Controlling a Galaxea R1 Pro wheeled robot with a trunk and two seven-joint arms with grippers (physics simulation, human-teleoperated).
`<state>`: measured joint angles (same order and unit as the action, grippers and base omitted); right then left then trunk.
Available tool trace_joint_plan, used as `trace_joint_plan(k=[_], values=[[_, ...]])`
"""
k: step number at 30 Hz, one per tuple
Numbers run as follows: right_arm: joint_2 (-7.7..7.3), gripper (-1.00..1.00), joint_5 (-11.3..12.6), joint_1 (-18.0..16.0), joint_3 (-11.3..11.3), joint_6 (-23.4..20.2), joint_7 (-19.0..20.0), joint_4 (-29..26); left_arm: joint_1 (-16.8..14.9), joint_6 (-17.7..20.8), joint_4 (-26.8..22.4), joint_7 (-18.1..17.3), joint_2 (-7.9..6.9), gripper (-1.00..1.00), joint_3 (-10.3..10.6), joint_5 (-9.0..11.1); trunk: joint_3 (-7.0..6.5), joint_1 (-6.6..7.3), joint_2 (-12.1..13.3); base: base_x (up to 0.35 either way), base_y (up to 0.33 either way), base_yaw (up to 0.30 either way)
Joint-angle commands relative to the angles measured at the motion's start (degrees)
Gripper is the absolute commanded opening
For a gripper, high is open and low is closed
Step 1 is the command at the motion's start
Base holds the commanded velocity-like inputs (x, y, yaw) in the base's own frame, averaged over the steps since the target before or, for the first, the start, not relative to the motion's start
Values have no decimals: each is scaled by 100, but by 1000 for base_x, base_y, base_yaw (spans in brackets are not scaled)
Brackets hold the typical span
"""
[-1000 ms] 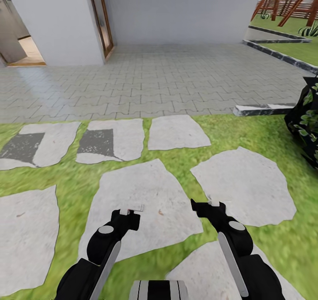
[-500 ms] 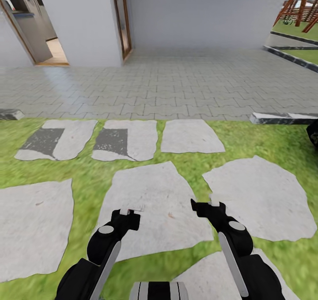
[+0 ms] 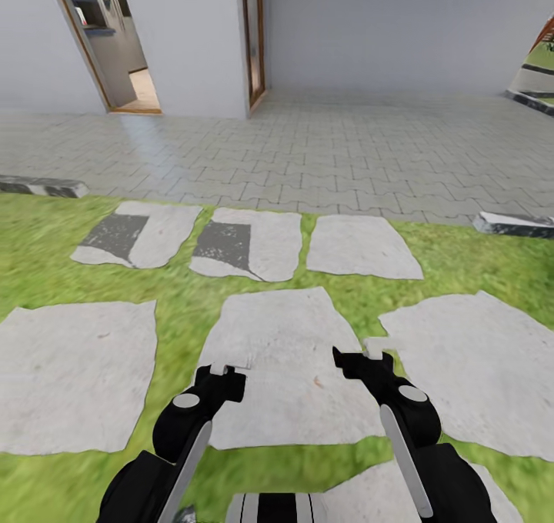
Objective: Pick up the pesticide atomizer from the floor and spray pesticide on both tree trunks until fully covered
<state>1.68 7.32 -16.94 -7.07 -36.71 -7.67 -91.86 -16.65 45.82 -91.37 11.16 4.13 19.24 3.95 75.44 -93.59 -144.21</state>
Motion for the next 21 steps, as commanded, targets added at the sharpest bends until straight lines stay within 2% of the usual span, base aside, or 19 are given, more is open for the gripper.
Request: trace_joint_plan(k=[1, 8, 21], values=[[-1, 100, 61, -2, -4, -21, -56, -8, -5, 24, -4, 44, 0, -100, 11, 36, -1, 1, -2, 0, 0, 260], [-1, 100, 60, -2, 1, -21, -66, -8, -5, 24, -4, 44, 0, -100, 25, 36, -28, 1, -2, 0, 0, 207], [-1, 100, 60, -2, 8, -12, -78, -8, -5, 24, -4, 44, 0, -100, 27, 36, -33, 1, -2, 0, 0, 23]])
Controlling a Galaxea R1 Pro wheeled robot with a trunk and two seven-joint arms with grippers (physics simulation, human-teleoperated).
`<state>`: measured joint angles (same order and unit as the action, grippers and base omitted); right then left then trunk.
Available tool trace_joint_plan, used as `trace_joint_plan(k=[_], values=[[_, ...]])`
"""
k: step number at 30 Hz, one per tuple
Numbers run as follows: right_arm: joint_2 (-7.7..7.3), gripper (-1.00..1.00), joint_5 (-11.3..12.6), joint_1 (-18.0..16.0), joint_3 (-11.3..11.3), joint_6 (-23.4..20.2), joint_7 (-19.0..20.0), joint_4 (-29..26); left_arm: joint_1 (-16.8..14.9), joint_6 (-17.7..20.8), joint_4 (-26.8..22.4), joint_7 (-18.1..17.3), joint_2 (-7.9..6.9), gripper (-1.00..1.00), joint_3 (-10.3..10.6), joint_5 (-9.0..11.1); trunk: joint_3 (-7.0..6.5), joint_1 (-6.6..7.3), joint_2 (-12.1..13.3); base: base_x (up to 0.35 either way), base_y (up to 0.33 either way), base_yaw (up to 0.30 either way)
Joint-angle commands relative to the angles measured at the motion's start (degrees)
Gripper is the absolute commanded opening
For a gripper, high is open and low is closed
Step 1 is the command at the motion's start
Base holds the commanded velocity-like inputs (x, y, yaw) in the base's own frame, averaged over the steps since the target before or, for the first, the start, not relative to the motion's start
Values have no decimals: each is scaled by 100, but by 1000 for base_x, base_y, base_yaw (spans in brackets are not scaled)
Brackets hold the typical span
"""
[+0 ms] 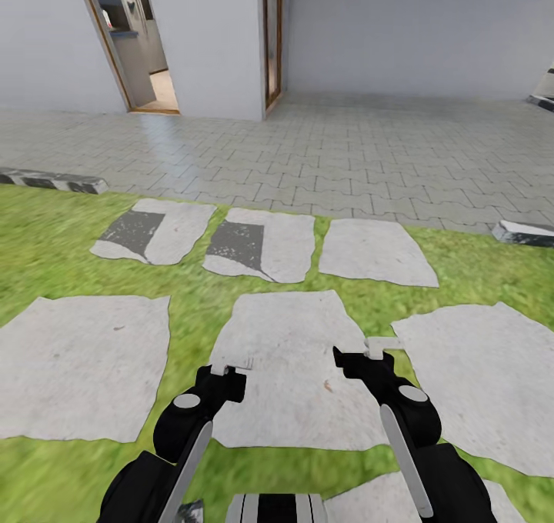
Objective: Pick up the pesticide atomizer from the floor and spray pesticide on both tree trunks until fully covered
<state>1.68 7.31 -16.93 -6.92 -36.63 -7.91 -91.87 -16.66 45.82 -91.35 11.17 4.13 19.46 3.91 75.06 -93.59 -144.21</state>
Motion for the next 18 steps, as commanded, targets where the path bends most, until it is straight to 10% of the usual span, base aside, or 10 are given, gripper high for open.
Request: trace_joint_plan(k=[1, 18], values=[[-1, 100, 60, -3, -6, -20, -57, -6, -3, 24, -5, 43, 0, -100, 6, 40, 4, 1, -2, 0, 0, 21], [8, 100, 60, -3, -18, 44, -88, -6, -3, 24, -5, 49, 2, -100, 6, 40, 4, 1, -2, 0, 0, 246]])
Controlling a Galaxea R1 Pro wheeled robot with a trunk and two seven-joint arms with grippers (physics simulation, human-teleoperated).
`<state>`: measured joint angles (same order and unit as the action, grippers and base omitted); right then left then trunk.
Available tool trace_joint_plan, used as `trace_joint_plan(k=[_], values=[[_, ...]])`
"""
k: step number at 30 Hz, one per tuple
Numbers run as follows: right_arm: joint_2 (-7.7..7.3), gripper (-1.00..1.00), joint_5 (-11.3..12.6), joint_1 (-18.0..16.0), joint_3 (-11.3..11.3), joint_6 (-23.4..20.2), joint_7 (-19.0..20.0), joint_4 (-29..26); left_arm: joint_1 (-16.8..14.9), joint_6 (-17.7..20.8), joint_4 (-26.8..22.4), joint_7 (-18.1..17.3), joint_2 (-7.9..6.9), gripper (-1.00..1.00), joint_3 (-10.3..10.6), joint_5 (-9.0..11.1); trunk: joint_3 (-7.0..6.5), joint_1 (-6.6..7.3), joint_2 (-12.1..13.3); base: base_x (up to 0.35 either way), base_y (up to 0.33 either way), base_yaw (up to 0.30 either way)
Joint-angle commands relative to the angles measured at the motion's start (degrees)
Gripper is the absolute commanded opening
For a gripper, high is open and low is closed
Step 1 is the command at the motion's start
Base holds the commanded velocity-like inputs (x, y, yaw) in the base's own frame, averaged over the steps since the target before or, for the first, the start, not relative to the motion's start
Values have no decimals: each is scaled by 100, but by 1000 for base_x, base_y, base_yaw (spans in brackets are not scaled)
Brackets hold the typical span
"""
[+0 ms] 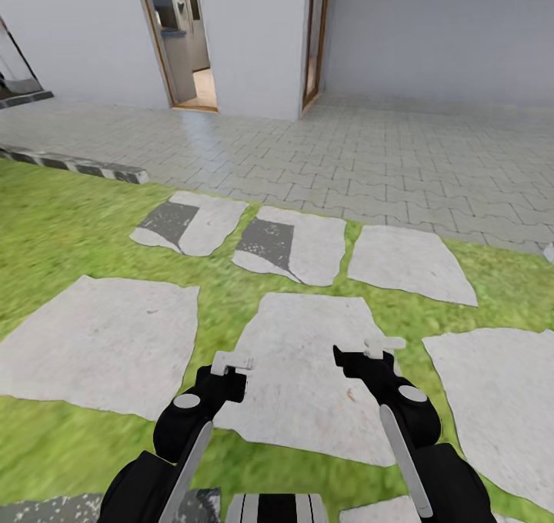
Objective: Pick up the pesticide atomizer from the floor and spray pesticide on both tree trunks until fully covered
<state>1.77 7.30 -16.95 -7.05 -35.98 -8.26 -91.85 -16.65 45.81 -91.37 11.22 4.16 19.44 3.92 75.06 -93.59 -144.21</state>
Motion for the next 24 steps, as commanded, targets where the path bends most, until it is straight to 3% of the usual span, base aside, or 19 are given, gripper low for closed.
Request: trace_joint_plan(k=[1, 24], values=[[-1, 100, 61, -2, -5, -19, -53, -8, -5, 24, -4, 44, 0, -100, 7, 39, 4, 1, -2, 0, 0, 287], [-1, 100, 20, -2, -43, -16, -62, -8, -5, 24, -4, 47, -3, -100, 7, 22, 4, 1, -2, 0, 0, 288]])
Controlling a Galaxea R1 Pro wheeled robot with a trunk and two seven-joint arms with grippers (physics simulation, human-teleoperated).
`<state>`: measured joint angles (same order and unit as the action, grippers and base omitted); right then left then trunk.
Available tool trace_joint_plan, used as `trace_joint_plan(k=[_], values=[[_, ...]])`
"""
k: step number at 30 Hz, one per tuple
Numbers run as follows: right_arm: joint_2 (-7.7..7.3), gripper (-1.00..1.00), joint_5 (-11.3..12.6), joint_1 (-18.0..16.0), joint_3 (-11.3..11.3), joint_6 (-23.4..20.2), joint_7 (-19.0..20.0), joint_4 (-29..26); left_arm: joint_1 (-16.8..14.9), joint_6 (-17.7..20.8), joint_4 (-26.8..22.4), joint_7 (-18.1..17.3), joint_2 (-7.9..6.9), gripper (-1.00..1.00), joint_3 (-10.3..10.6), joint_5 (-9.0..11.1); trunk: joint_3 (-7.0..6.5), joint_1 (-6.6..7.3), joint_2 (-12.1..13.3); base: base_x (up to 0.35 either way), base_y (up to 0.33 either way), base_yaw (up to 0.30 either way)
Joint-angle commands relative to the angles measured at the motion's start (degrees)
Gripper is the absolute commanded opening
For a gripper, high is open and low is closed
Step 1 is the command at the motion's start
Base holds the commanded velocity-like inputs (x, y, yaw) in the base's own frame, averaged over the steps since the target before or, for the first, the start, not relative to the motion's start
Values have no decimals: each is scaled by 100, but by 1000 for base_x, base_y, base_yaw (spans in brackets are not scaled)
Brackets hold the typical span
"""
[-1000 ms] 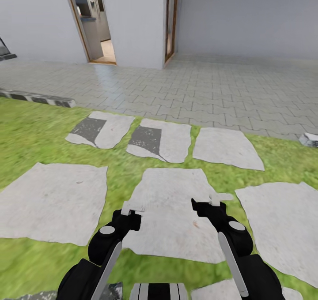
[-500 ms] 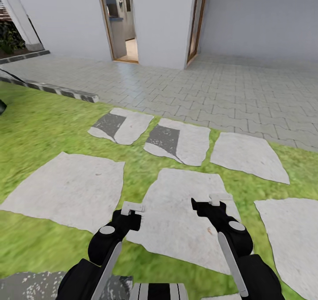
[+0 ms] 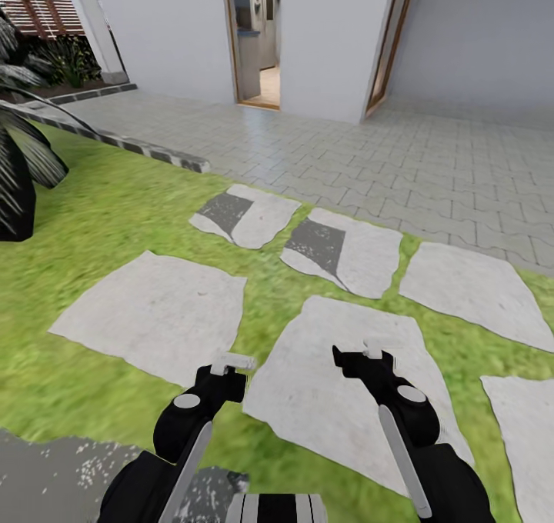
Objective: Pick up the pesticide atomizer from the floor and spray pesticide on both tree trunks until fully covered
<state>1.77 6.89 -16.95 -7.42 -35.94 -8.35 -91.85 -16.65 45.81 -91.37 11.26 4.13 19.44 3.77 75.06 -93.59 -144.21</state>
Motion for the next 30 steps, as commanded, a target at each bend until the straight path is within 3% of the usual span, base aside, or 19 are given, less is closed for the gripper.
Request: trace_joint_plan(k=[1, 30], values=[[-1, 100, 60, -2, -13, -23, -53, -8, -5, 24, -4, 43, 0, -100, 7, 37, 4, 1, -2, 0, 0, 288], [-1, 100, 50, -2, -49, -42, -62, -8, -5, 24, -4, 51, 9, -100, 41, 36, 4, 1, -2, 0, 0, 288]])
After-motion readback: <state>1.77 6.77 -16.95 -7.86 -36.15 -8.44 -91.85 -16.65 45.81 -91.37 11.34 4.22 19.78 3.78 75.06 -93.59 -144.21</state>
